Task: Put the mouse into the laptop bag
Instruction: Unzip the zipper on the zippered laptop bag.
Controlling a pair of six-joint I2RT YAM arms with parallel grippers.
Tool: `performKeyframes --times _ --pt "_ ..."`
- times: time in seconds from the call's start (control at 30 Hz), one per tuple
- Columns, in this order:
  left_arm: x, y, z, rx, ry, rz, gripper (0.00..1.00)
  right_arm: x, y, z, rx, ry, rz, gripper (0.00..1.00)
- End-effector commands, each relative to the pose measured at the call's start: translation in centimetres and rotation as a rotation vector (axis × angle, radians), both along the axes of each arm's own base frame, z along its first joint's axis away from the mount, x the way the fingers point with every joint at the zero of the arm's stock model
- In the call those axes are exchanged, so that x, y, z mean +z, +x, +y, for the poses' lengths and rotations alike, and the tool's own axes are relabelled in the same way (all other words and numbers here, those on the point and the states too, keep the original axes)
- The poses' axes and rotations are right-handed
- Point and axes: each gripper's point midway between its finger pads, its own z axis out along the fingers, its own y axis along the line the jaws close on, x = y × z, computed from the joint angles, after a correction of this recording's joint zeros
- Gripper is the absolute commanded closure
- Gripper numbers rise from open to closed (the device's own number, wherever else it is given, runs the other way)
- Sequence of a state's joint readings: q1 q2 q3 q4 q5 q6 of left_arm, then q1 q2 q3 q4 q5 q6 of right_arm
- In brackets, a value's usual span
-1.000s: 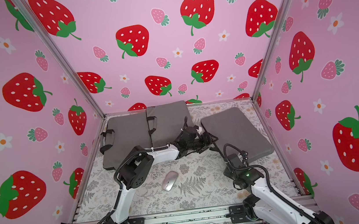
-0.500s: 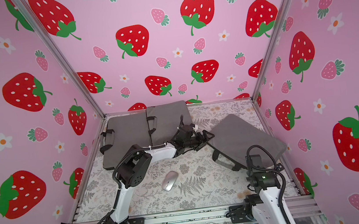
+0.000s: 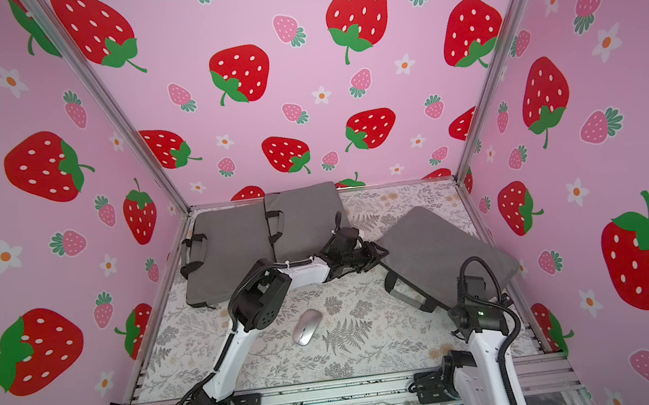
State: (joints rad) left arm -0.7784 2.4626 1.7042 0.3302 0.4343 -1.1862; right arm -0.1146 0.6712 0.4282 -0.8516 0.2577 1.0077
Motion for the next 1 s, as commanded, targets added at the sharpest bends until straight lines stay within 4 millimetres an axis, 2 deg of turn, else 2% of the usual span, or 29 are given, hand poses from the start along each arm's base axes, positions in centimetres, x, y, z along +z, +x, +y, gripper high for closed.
performKeyframes --times 0.0,0.03,0.13,0.27,0.5,0.6,0.67,0.73,0.87,0.97 --pt "-0.3 0.6 -1.2 -0.008 -0.013 0.016 0.75 0.3 1.4 0.6 0.058 0.017 -0.055 1.0" --pt "-0.4 0.5 -1.4 -0.013 -0.014 0.018 0.83 0.3 1.4 0.7 0.068 0.018 -0.057 1.0" --pt "-0.2 0.2 -1.7 -0.016 -0.011 0.014 1.0 0.6 3.8 2.7 0.207 0.085 -0.15 1.0" --pt "0.6 -0.3 -2.1 -0.023 -0.012 -0.003 1.0 -0.1 7.5 8.7 0.464 0.291 -0.329 1.0" --pt "2.1 -2.0 -3.4 -0.051 -0.032 -0.022 1.0 0.9 9.4 14.2 0.668 0.183 -0.283 1.0" --pt "2.6 -2.9 -3.3 -0.054 -0.048 -0.022 1.0 0.3 10.3 15.2 0.693 0.177 -0.235 1.0" --pt "3.1 -3.3 -2.7 -0.044 -0.06 -0.024 1.0 0.2 10.5 14.9 0.689 0.152 -0.202 1.0" --pt "3.2 -3.8 -1.6 -0.025 -0.051 -0.03 1.0 0.3 10.1 13.2 0.642 0.082 -0.167 1.0" --pt "3.9 -4.8 0.6 0.026 -0.025 -0.061 1.0 2.3 8.2 7.7 0.452 -0.07 -0.167 1.0" --pt "4.3 -5.4 1.4 0.043 -0.042 -0.053 1.0 3.5 6.8 3.8 0.317 -0.127 -0.163 1.0"
